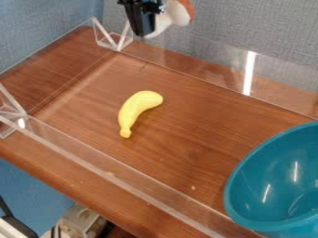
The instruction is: Put the mushroom in the blue bowl
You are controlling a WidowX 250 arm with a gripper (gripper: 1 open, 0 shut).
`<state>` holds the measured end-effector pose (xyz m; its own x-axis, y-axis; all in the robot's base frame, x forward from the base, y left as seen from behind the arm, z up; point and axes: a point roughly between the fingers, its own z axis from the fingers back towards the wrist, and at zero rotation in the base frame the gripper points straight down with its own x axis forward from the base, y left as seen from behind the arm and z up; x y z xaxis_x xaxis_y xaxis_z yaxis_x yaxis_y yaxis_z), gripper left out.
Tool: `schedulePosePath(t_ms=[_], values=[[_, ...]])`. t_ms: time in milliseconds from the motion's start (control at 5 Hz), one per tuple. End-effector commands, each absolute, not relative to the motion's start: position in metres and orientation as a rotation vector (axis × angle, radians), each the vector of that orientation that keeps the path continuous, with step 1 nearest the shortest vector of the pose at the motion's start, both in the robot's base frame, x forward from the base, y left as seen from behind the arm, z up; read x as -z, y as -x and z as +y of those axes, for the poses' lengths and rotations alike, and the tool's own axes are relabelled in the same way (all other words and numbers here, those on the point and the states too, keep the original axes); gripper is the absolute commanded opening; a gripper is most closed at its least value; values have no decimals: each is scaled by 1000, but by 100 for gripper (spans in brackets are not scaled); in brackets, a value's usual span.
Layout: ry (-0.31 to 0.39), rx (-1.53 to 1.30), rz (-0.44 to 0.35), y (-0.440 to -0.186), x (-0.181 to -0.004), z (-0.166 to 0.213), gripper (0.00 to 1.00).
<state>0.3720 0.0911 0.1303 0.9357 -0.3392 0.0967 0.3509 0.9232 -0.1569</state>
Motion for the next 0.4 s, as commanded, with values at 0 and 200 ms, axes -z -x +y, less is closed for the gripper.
schedulePosePath(t_ms=[0, 200], values=[[134, 389, -160, -366, -169, 77, 0], [143, 427, -160, -370, -164, 60, 0]])
